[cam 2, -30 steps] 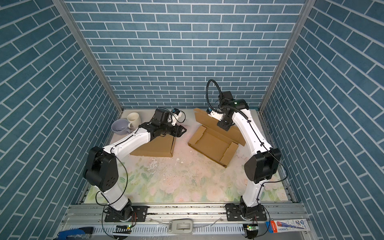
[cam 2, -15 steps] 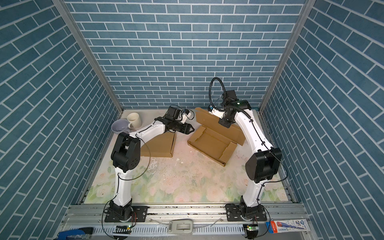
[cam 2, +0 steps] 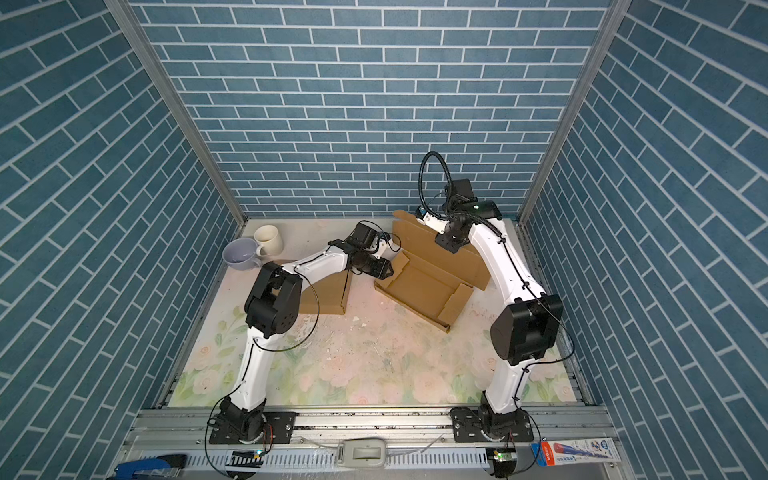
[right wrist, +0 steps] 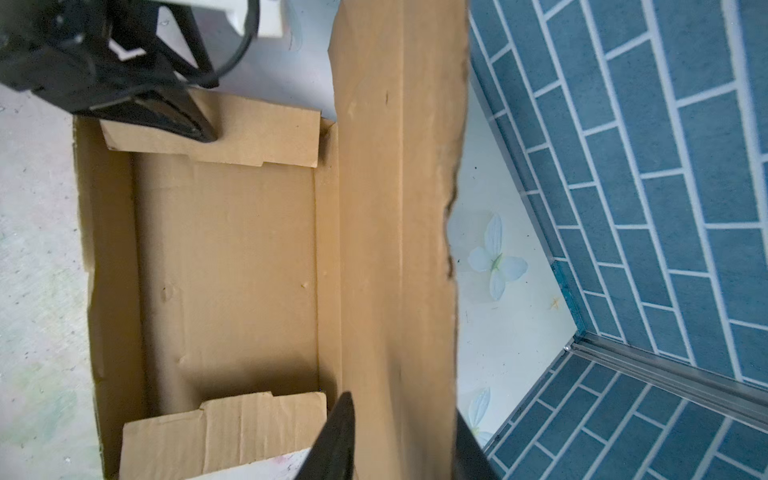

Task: Fold the paper box
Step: 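Lower the right gripper to the box's near side wall and press it inward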

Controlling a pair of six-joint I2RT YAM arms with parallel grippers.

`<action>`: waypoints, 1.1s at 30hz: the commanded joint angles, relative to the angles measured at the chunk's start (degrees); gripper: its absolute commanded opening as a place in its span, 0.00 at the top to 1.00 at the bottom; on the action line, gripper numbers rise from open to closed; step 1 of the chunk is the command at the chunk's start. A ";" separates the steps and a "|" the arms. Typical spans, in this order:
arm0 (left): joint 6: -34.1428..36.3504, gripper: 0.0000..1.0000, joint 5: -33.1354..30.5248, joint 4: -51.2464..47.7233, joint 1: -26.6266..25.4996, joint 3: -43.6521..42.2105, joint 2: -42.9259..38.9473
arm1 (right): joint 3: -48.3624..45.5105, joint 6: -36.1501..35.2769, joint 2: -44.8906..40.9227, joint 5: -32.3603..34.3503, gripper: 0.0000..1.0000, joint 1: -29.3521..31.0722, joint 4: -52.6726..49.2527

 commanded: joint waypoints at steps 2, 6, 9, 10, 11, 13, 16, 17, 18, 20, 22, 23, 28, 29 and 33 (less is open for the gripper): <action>-3.01 0.68 -7.08 -1.43 -0.56 -0.86 1.00 | -2.13 12.13 -6.03 -1.75 0.60 -1.98 6.33; -8.51 0.87 -10.12 0.76 -1.18 -4.09 -0.10 | -5.42 24.67 -12.23 4.81 0.49 -2.55 10.70; -11.85 1.00 -15.48 0.15 -2.58 -5.99 -1.52 | -10.18 39.15 -17.95 11.90 0.36 -2.72 9.89; -13.00 1.00 -17.53 -0.62 -3.27 -6.45 -2.08 | -11.90 44.84 -19.80 13.70 0.39 -3.02 7.77; -13.91 1.00 -20.03 -1.66 -4.20 -6.90 -2.54 | -14.10 50.55 -21.77 14.15 0.45 -3.61 5.10; -14.99 1.00 -25.01 -3.66 -6.12 -7.45 -3.17 | -20.39 58.95 -25.71 11.79 0.59 -5.05 2.13; -16.23 1.00 -28.95 -4.87 -8.44 -8.97 -3.99 | -33.73 68.27 -32.38 5.30 0.59 -6.85 4.01; -16.39 1.00 -29.83 -5.14 -8.96 -9.30 -4.14 | -37.92 70.56 -34.32 3.95 0.53 -7.23 5.50; -16.57 1.00 -30.67 -5.57 -9.32 -9.39 -4.32 | -41.51 72.57 -35.60 2.66 0.50 -7.45 6.73; -16.89 1.00 -31.42 -6.43 -9.52 -9.39 -4.60 | -46.68 74.94 -36.88 -0.51 0.43 -8.48 8.83; -16.85 1.00 -31.40 -6.25 -9.51 -9.85 -5.13 | -49.78 75.87 -36.86 -2.35 0.38 -9.63 10.49; -16.87 1.00 -31.40 -5.91 -9.52 -10.30 -5.35 | -51.28 75.87 -36.11 -4.61 0.35 -11.18 12.01; -17.13 1.00 -30.38 -6.08 -9.52 -10.48 -4.72 | -52.12 74.12 -28.56 -11.76 0.29 -15.77 18.08; -17.26 1.00 -30.11 -6.08 -9.52 -10.54 -4.74 | -52.26 74.18 -26.68 -13.02 0.28 -16.10 20.02; -17.47 1.00 -30.12 -6.70 -9.52 -10.28 -4.63 | -52.44 75.20 -20.27 -15.98 0.29 -16.09 25.62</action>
